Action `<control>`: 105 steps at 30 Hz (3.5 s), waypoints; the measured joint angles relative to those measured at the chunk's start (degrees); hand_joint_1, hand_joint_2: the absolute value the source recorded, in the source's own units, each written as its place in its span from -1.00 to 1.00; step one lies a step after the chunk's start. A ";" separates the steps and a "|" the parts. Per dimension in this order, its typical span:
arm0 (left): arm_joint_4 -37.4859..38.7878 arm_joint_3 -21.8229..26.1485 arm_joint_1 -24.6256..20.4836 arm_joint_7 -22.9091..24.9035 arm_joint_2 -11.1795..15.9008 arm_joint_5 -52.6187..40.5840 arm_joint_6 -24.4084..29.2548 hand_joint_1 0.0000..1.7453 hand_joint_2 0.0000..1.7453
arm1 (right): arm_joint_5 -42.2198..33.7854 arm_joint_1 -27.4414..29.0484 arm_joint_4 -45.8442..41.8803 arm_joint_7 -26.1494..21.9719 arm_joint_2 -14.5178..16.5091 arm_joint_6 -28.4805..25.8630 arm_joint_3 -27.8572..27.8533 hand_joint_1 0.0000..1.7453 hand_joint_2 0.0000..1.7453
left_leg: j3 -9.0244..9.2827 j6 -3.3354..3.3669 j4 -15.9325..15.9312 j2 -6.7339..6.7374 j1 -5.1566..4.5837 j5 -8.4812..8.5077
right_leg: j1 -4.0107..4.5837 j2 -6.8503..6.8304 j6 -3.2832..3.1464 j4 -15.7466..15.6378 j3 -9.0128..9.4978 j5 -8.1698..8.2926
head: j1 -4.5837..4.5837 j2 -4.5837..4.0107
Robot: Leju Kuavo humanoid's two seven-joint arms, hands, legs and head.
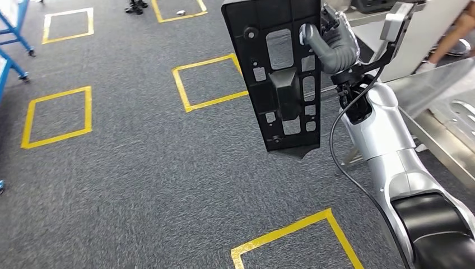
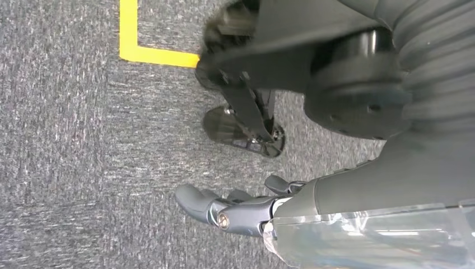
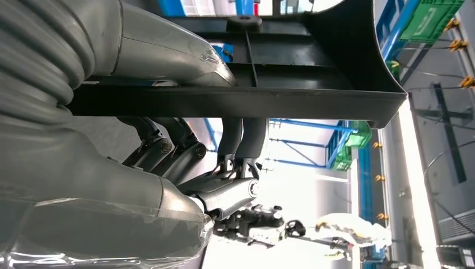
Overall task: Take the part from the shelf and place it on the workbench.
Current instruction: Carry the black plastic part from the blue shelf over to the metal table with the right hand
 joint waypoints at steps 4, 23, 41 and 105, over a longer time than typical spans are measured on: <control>0.00 0.01 0.00 -0.03 0.11 0.11 0.06 -1.00 1.00 | -0.03 -0.10 0.26 0.04 0.03 0.19 0.08 1.00 1.00 | 2.42 0.87 -8.52 -2.20 -0.01 6.86 | 0.16 3.44 0.10 0.40 0.03 -0.09 | 0.00 0.00; 0.00 0.03 -0.17 -0.29 0.21 0.52 0.04 -1.00 1.00 | -0.26 -1.64 1.41 0.20 0.29 -0.10 0.28 1.00 1.00 | 7.58 0.98 -17.14 5.51 -0.52 8.14 | -0.09 -5.48 2.36 0.50 -0.60 -0.24 | 0.09 0.00; 0.00 0.08 -0.08 -0.28 0.16 0.31 0.00 -1.00 1.00 | 0.08 -0.85 1.61 -0.02 0.96 -1.04 0.44 1.00 1.00 | 5.70 2.54 -17.36 -2.83 -0.16 10.42 | -0.32 4.87 2.27 0.98 -0.90 -0.61 | 0.08 0.00; 0.00 -0.21 0.00 -0.87 -0.03 1.33 0.10 -1.00 1.00 | 60.76 -2.01 -0.09 4.91 1.82 -35.93 7.44 1.00 1.00 | 5.87 3.39 -17.23 -0.10 -0.24 10.24 | -0.35 -1.33 3.23 9.23 -4.37 -5.20 | 0.10 0.00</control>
